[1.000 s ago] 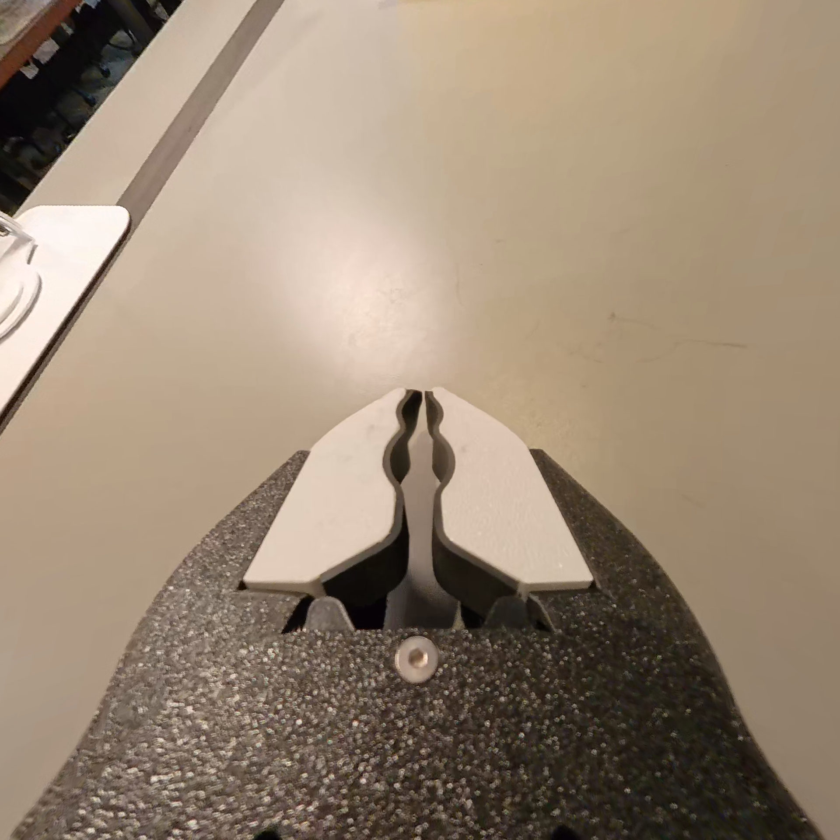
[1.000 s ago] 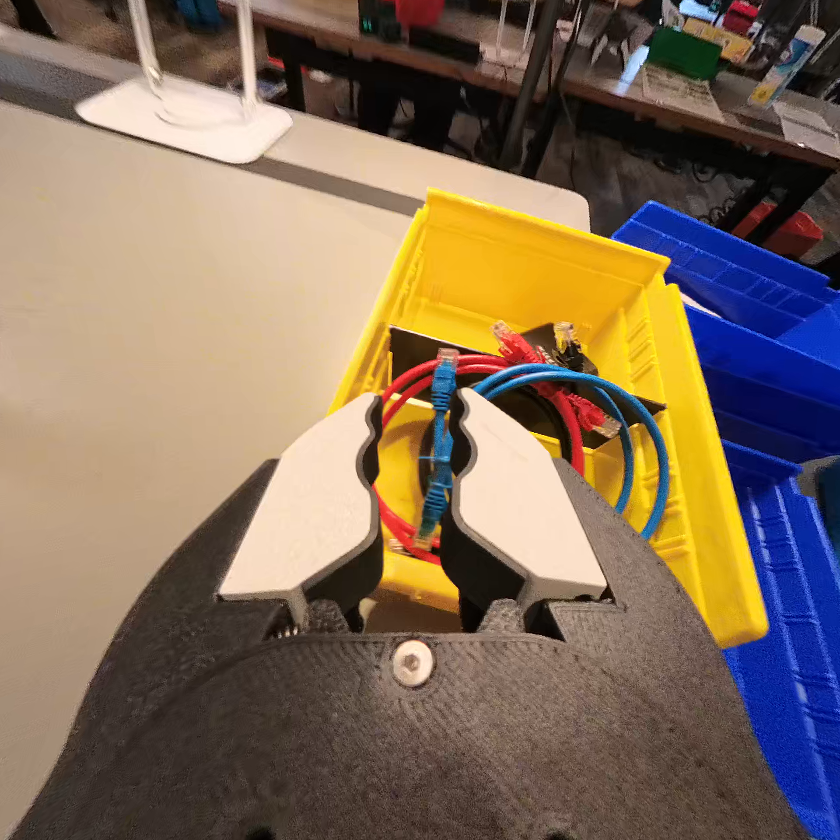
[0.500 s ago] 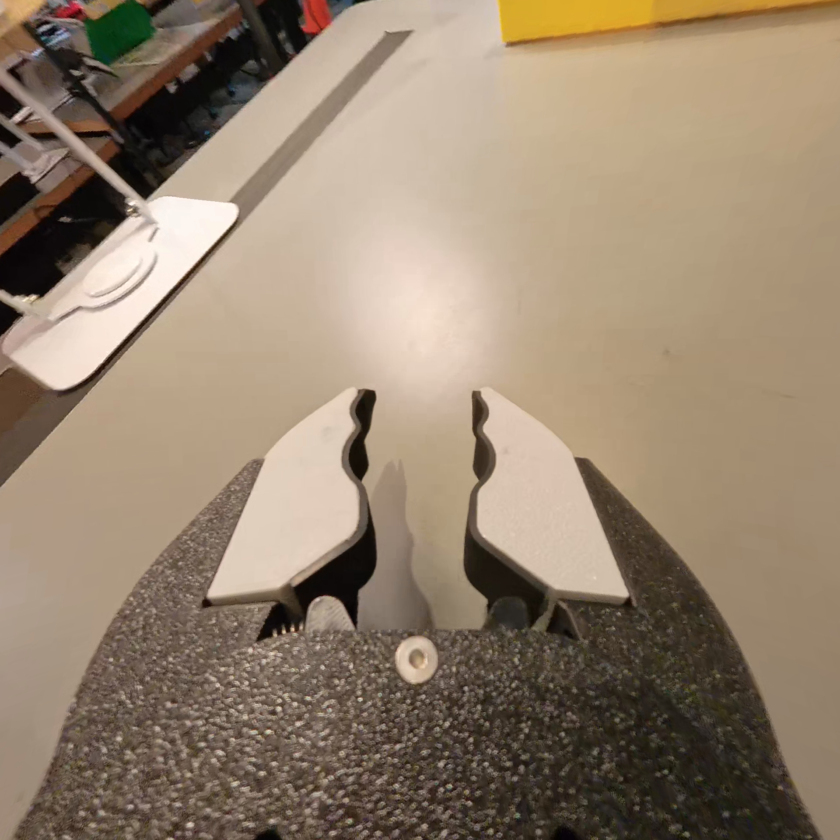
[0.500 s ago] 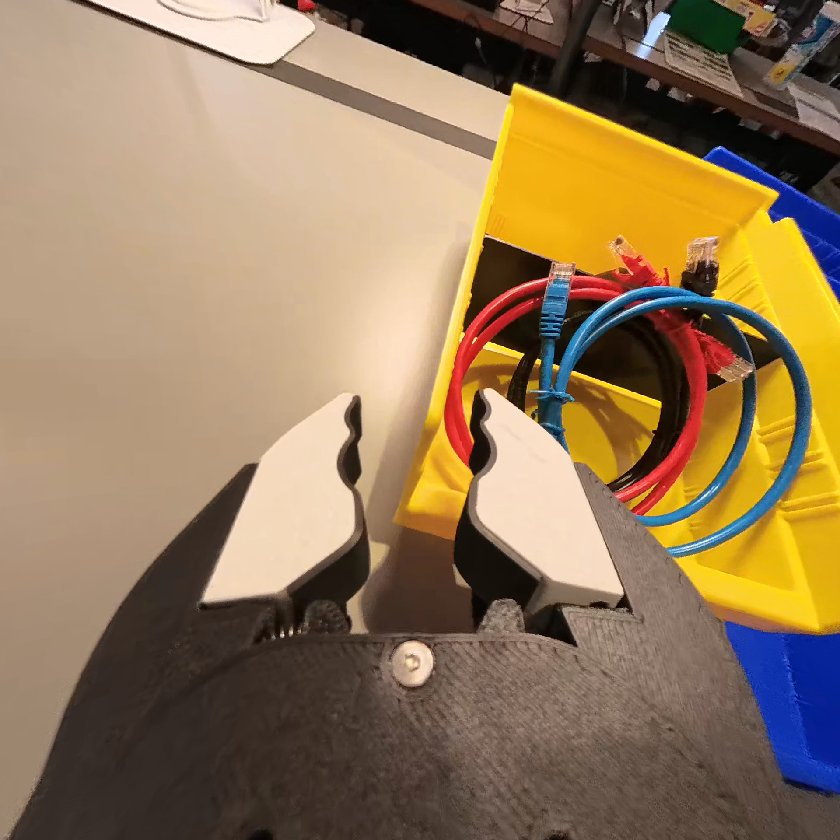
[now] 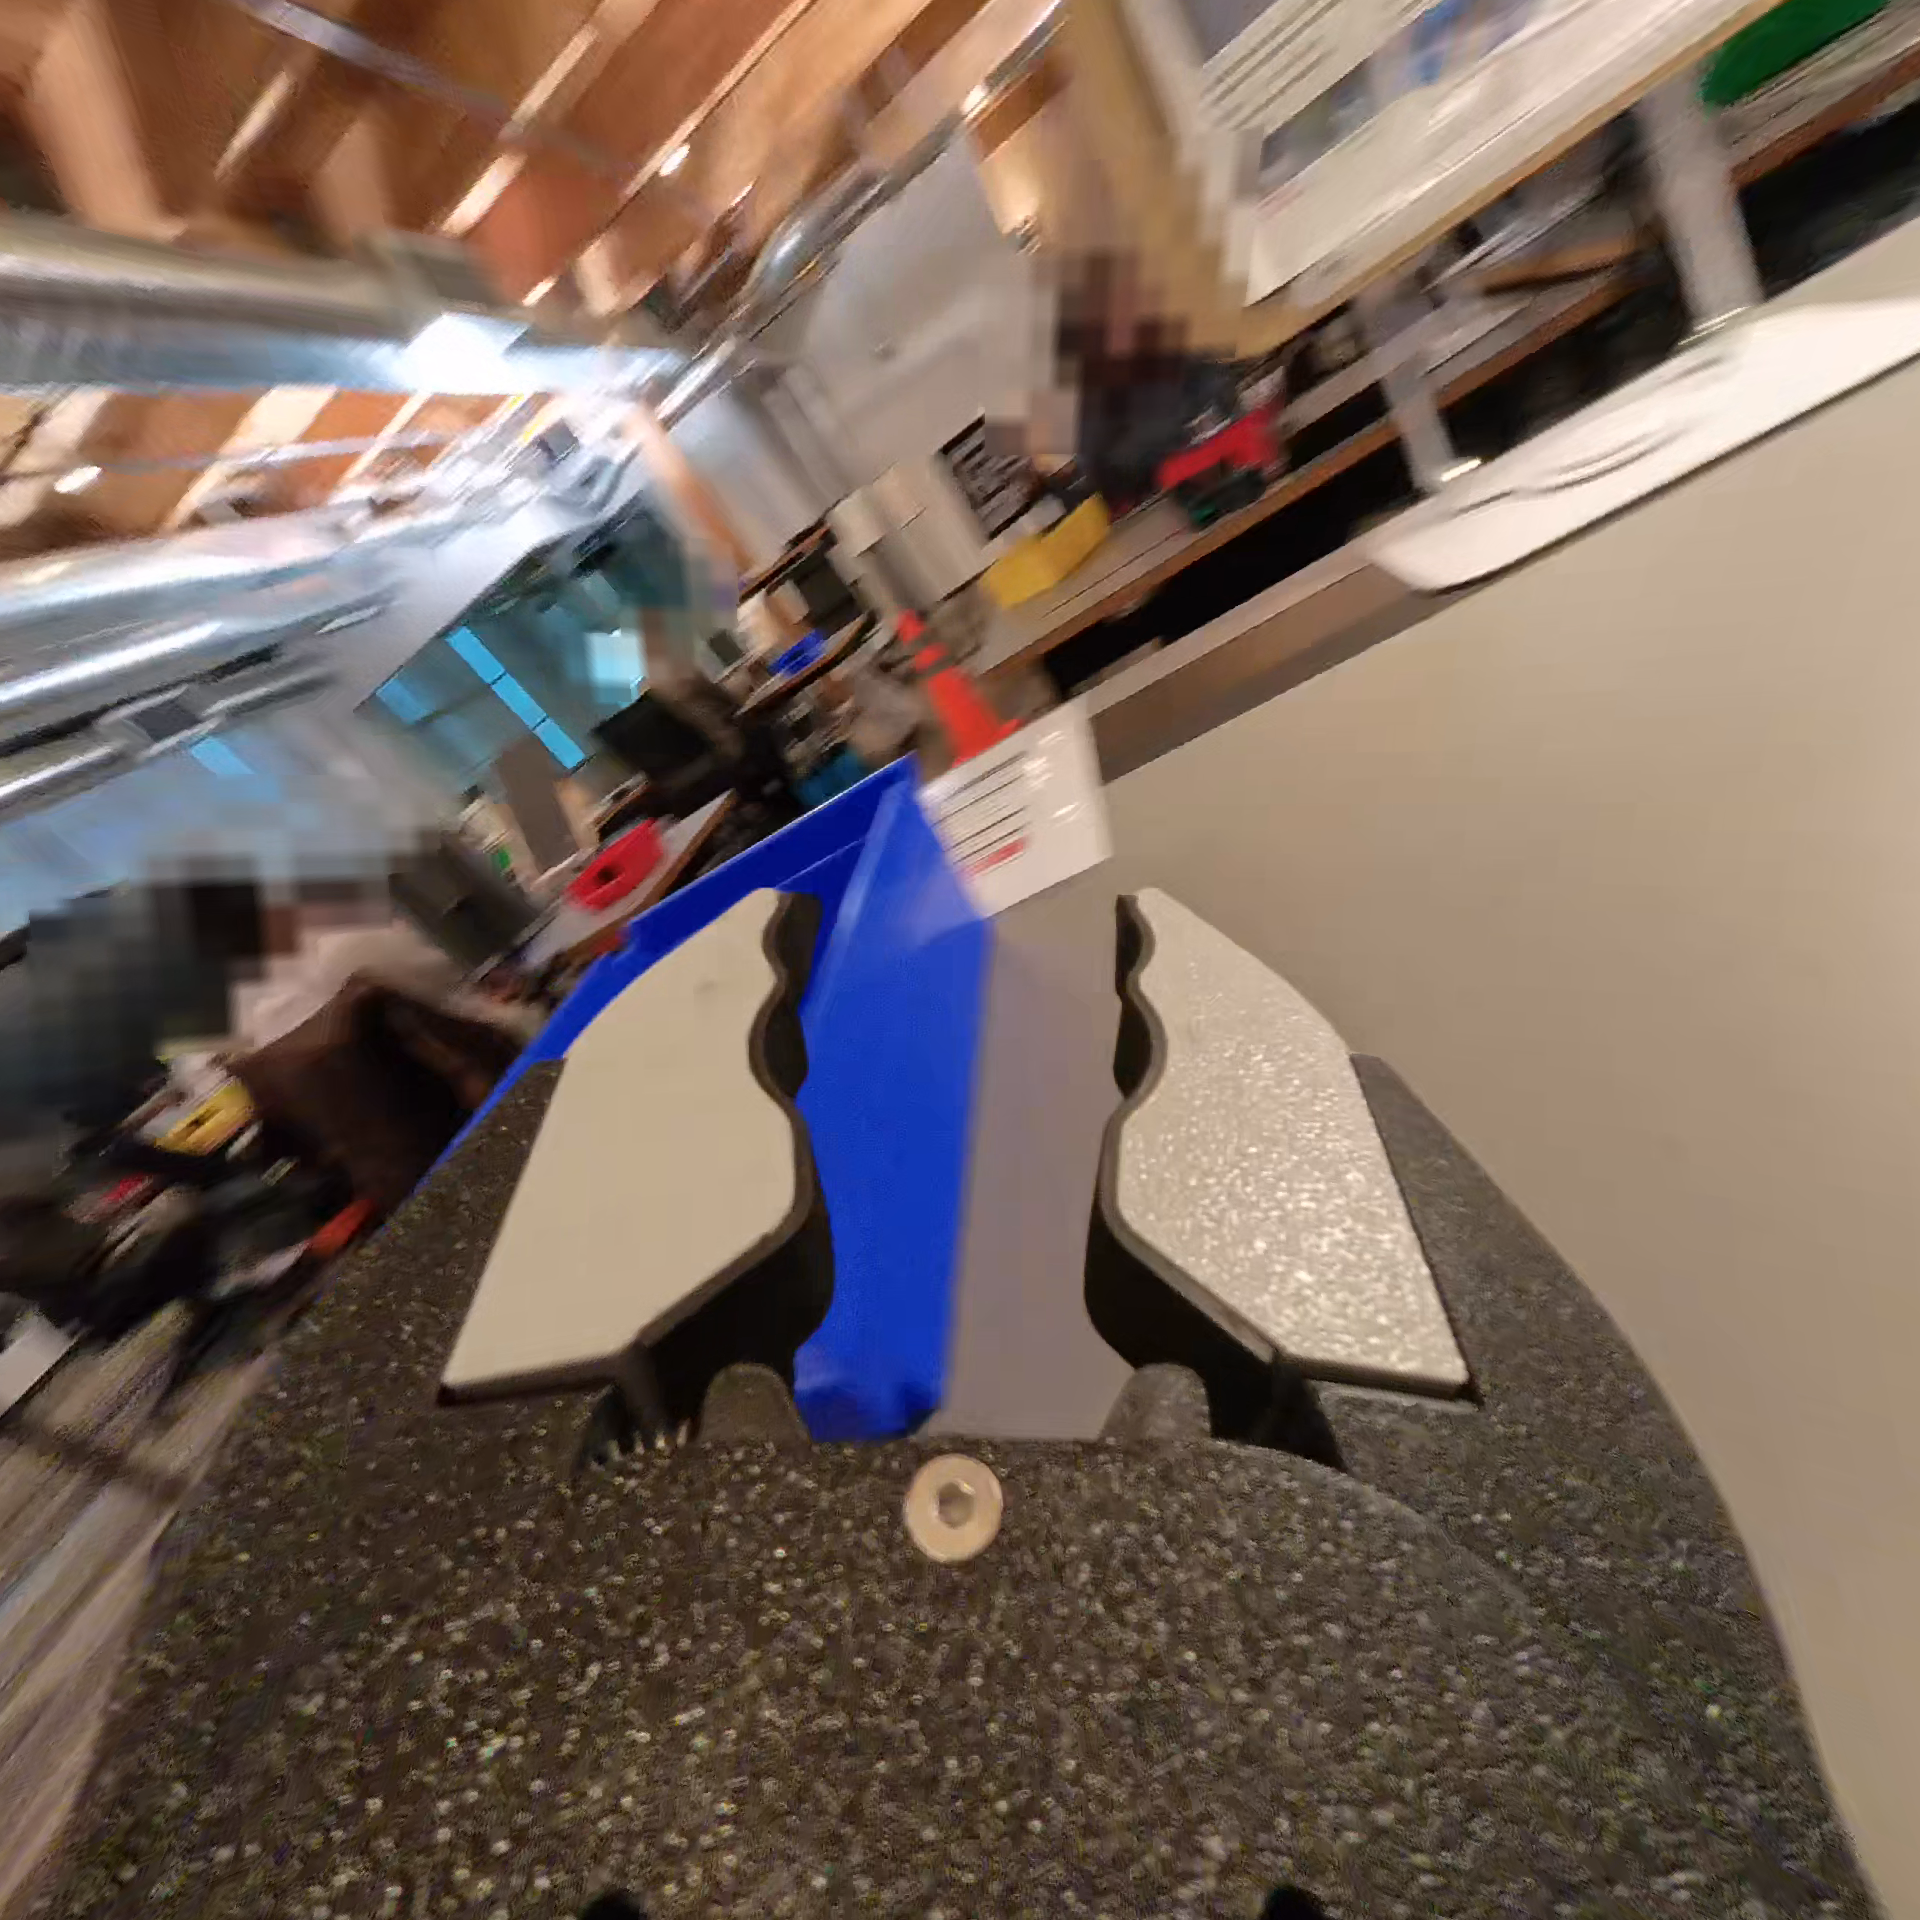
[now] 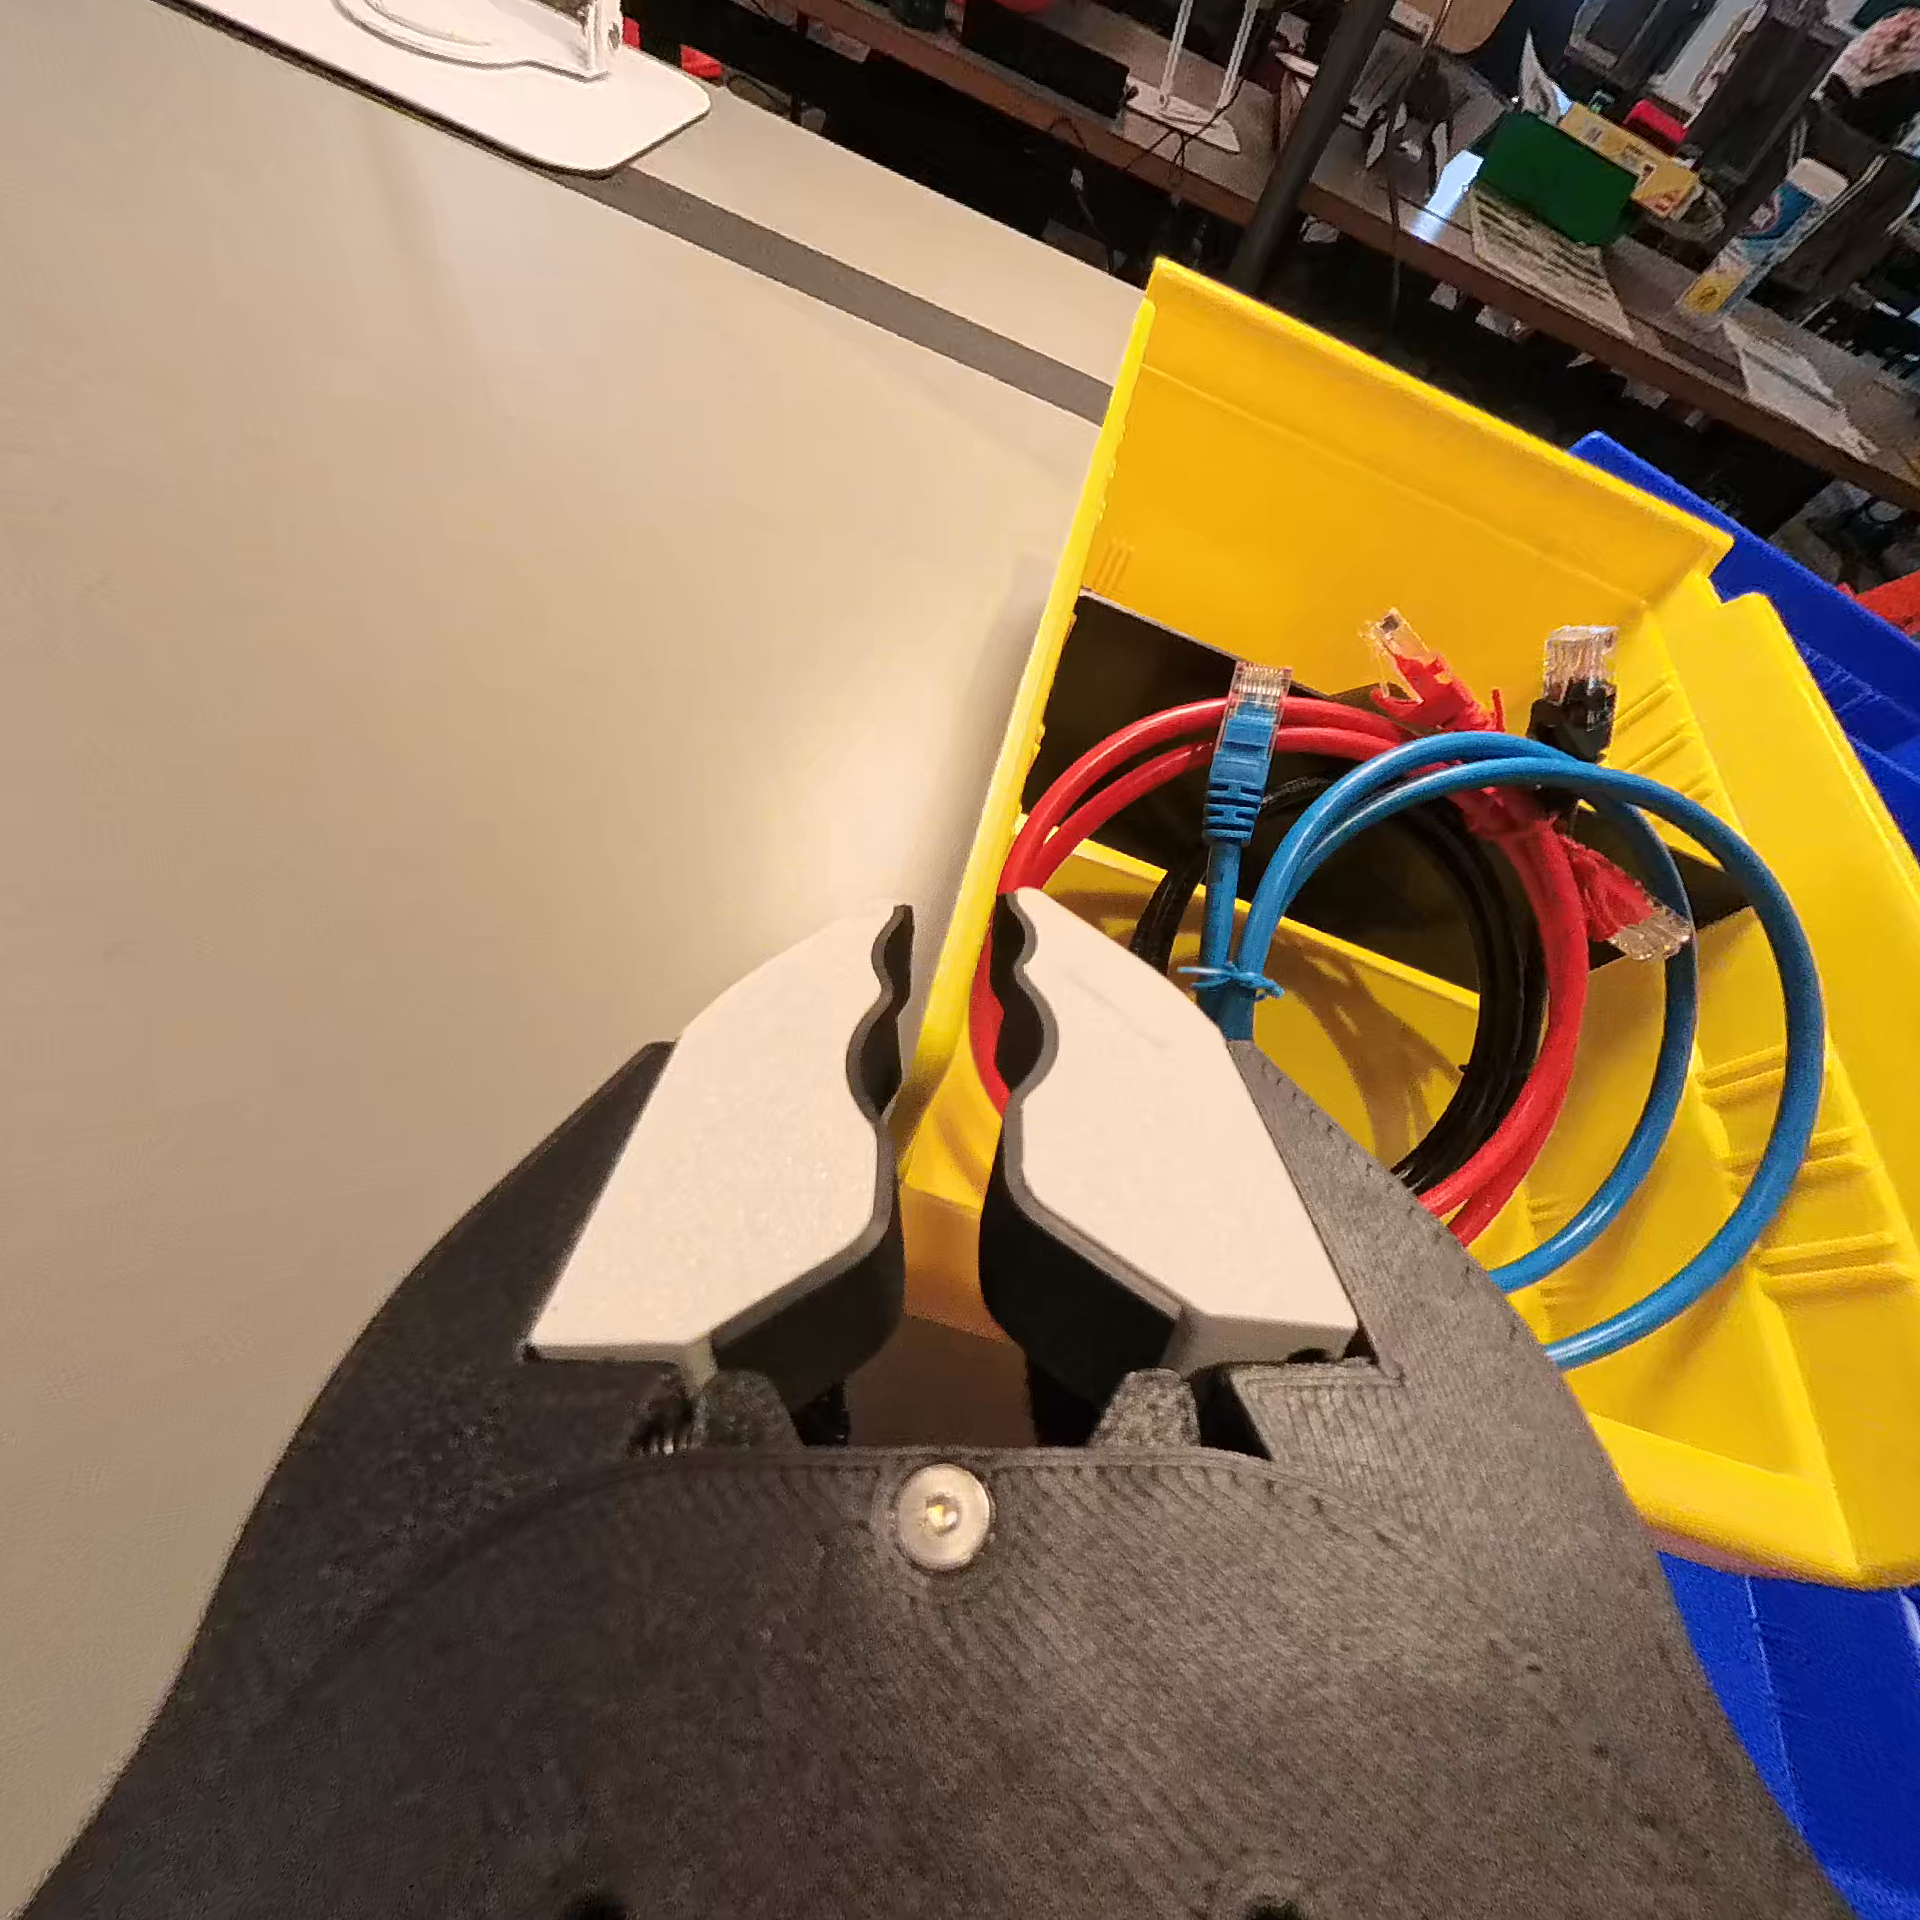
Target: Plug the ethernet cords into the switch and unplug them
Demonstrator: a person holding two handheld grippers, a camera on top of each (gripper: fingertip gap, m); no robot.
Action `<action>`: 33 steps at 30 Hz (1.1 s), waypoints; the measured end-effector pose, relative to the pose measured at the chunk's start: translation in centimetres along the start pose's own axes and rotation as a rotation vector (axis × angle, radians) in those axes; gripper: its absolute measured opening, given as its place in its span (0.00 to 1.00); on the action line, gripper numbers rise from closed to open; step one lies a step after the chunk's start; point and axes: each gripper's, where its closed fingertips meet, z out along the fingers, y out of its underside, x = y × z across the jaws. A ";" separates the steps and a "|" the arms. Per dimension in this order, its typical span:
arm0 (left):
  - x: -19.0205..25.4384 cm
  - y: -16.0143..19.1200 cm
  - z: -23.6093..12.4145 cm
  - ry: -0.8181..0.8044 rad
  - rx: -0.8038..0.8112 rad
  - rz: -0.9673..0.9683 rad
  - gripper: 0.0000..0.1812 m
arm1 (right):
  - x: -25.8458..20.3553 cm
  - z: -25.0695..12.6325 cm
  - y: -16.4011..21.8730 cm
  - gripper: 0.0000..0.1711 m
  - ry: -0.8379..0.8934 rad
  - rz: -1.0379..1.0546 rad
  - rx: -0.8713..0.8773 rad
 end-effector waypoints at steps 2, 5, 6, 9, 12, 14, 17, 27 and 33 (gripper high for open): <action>-3.9 2.5 0.6 -0.075 -0.113 -0.023 0.35 | 0.1 0.1 -0.1 0.08 0.006 -0.010 0.002; -5.7 6.6 2.7 -0.005 -0.252 -0.139 0.34 | 0.0 0.2 -0.1 0.08 0.007 -0.006 0.013; -5.6 7.8 3.5 0.031 -0.290 -0.162 0.33 | 0.0 0.2 -0.1 0.07 0.005 0.002 0.016; -5.1 10.6 5.3 0.091 -0.385 -0.185 0.23 | 0.3 -0.1 0.1 0.05 0.030 0.016 0.020; -4.3 10.8 5.4 0.115 -0.359 -0.182 0.04 | 0.6 -0.9 0.6 0.03 0.058 -0.011 0.023; -4.0 10.5 4.8 0.104 -0.323 -0.209 0.04 | 0.5 -1.5 0.9 0.04 0.054 -0.009 0.038; -2.9 9.7 3.0 0.141 -0.262 -0.221 0.03 | 0.0 -2.3 1.1 0.03 0.019 0.005 0.064; 2.6 5.7 -2.7 0.444 -0.036 -0.070 0.04 | -2.0 -0.8 -0.4 0.04 -0.044 -0.036 0.111; 6.7 3.3 -4.7 0.781 0.112 -0.120 0.03 | -4.3 1.1 -2.0 0.04 -0.136 -0.078 0.142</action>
